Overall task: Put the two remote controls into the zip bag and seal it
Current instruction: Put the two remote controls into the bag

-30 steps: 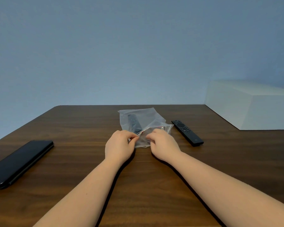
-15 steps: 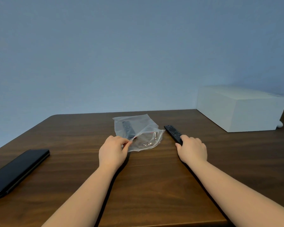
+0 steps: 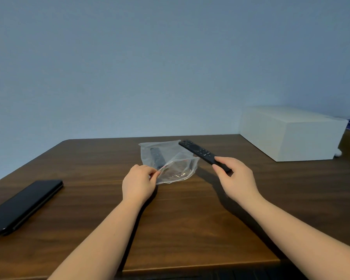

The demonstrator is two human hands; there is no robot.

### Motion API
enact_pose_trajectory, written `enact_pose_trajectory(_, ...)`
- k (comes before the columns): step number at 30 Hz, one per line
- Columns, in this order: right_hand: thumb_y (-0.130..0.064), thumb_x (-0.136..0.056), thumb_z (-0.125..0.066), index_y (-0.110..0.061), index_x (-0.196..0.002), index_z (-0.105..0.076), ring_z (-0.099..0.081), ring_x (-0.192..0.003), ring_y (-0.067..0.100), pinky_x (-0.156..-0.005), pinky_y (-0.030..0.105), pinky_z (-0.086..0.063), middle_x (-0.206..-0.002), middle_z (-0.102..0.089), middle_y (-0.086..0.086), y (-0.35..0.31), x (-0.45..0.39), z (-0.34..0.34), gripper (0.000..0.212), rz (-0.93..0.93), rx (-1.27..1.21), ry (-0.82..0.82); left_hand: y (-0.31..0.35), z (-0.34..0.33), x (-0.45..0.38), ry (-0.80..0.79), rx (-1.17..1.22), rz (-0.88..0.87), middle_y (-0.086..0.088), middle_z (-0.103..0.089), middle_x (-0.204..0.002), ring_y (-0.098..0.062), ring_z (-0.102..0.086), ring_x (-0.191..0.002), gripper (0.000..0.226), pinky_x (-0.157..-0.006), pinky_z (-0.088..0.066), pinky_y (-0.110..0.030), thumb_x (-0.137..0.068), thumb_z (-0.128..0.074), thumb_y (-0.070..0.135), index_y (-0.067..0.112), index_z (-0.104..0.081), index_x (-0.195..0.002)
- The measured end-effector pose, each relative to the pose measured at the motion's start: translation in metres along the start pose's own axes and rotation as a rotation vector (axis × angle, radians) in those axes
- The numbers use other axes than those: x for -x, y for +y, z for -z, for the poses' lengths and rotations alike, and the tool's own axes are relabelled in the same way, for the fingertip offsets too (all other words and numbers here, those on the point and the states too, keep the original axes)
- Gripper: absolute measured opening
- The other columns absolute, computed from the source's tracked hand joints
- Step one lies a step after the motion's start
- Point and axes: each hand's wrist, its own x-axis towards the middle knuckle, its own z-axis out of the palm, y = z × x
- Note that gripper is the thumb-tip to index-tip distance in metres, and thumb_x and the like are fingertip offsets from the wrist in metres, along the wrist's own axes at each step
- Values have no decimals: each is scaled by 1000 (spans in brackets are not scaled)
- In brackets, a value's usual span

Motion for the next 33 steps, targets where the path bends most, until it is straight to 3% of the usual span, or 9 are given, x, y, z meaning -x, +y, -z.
enact_pose_trajectory(5,-23,-90,-60,-22,-114,-67,-52,-101,7,-84,17,-39,-101,-62,-14,-16,29,12,25,155,70,-102,-1,2,0,64,0,12,7,-69,-84,-14,-48,-82,24,-54,-41,-29,-89,-52,41,26,-71,-88)
enact_pose_trajectory(8,-28,-90,-58,-21,-114,-67,-53,-106,11,-89,21,-41,-107,-66,-8,-11,39,6,27,164,145,-121,0,3,2,114,-10,5,7,-69,-84,-16,-52,-85,24,-52,-38,-28,-89,-52,41,27,-71,-88)
enact_pose_trajectory(14,-33,-93,-51,-21,-118,-62,-51,-107,19,-89,31,-44,-110,-65,-2,-16,29,-22,30,157,242,-135,1,2,3,52,-44,-40,8,-69,-86,-16,-52,-88,25,-57,-49,-31,-90,-50,42,28,-71,-90)
enact_pose_trajectory(21,-40,-89,-58,-15,-100,-49,-49,-90,19,-68,32,-44,-85,-56,-2,-28,12,-54,28,106,322,-189,1,1,3,51,-41,-57,8,-69,-84,-15,-52,-84,25,-57,-47,-31,-89,-51,42,27,-71,-88)
enact_pose_trajectory(23,-39,-87,-62,-15,-99,-46,-49,-87,19,-68,33,-47,-88,-53,0,-32,8,-59,32,127,322,-204,1,1,3,50,-39,-56,8,-69,-84,-15,-51,-85,24,-57,-45,-30,-89,-51,42,27,-71,-88)
enact_pose_trajectory(27,-25,-89,-61,-13,-103,-47,-53,-100,25,-78,38,-53,-119,-45,8,-37,2,-70,23,166,375,-257,0,0,2,47,-44,-53,8,-68,-81,-12,-46,-80,25,-56,-39,-28,-89,-51,42,27,-71,-88)
enact_pose_trajectory(30,-8,-89,-55,-15,-84,-41,-52,-95,26,-69,36,-47,-115,-45,10,-33,3,-78,17,174,392,-298,-1,0,2,38,-40,-55,8,-68,-81,-12,-45,-80,25,-56,-39,-28,-89,-51,42,27,-71,-88)
enact_pose_trajectory(33,-4,-88,-53,-10,-90,-55,-51,-96,25,-70,36,-49,-109,-50,7,-29,2,-84,6,210,420,-297,0,0,2,33,-31,-49,8,-69,-82,-13,-47,-82,25,-57,-40,-28,-89,-51,42,27,-71,-88)
